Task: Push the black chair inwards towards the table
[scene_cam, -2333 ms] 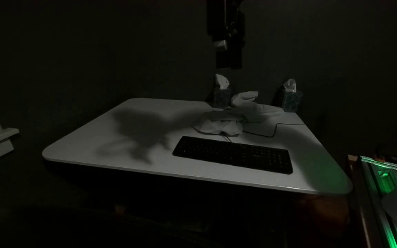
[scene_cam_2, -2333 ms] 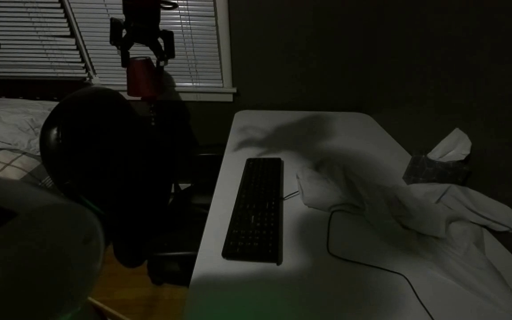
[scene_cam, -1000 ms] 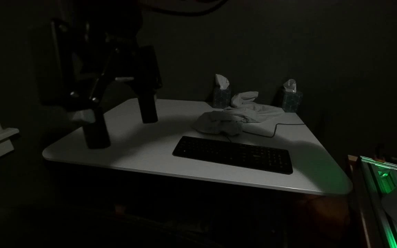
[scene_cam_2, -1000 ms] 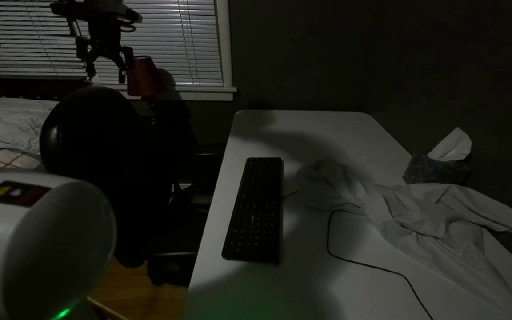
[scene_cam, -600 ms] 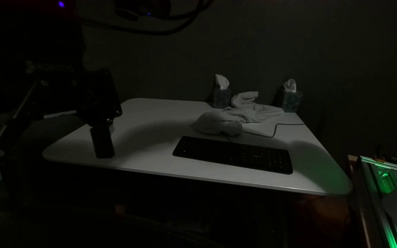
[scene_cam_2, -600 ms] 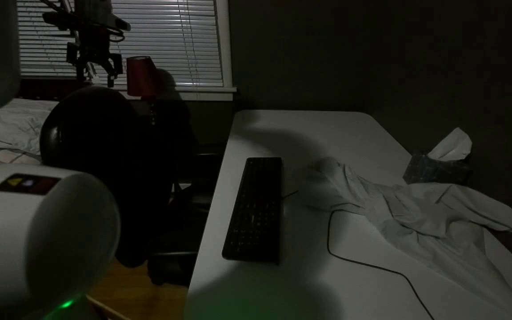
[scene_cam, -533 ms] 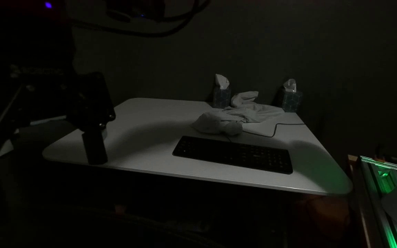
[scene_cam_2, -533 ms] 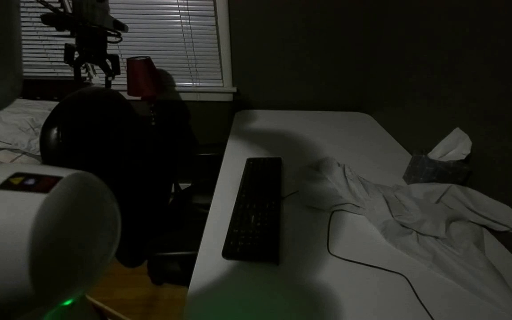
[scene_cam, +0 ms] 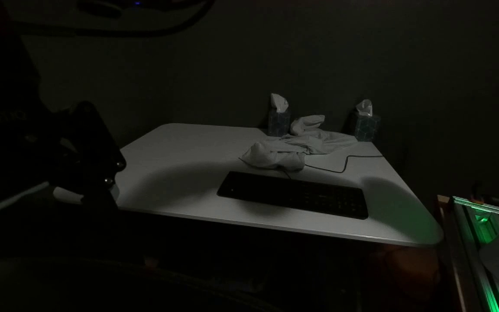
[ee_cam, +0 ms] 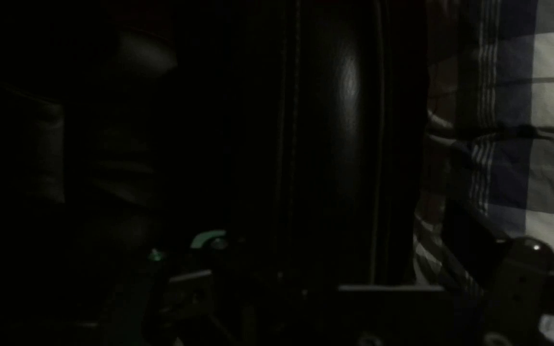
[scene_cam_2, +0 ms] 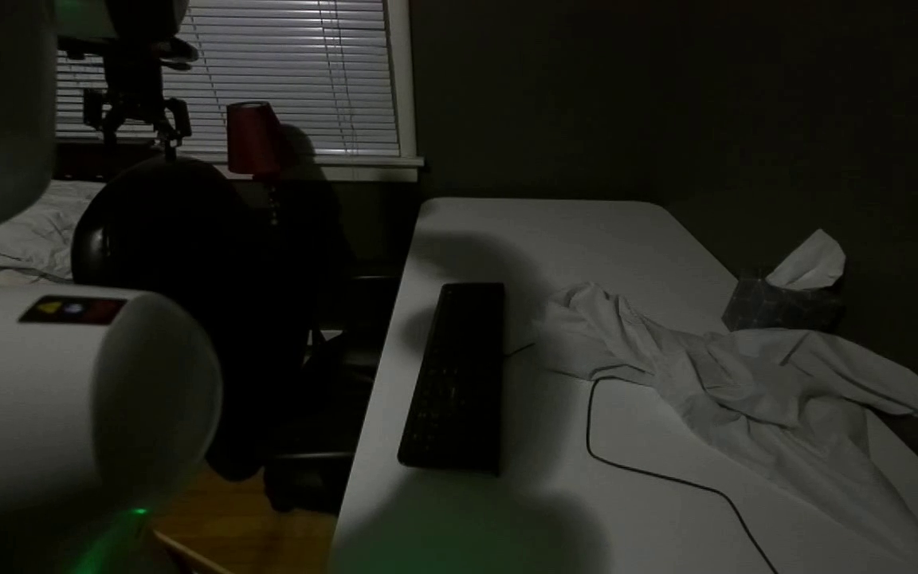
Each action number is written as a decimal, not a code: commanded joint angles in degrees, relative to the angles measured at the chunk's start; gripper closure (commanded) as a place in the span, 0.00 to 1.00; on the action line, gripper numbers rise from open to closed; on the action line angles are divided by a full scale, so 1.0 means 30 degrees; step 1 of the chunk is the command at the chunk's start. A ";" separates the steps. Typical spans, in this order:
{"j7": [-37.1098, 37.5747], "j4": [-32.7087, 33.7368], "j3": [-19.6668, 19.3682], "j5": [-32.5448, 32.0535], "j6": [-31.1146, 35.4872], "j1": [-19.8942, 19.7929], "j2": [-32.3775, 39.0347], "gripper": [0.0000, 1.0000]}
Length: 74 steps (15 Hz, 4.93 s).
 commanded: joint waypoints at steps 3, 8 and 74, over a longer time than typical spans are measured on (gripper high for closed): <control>-0.0634 0.3800 -0.1352 -0.2312 -0.3153 0.2176 0.2397 0.00; -0.0832 0.5831 -0.2535 -0.2413 -0.3116 0.3135 0.3691 0.00; -0.1762 -1.2755 -0.1765 -0.3228 0.2709 -0.5841 -1.2207 0.00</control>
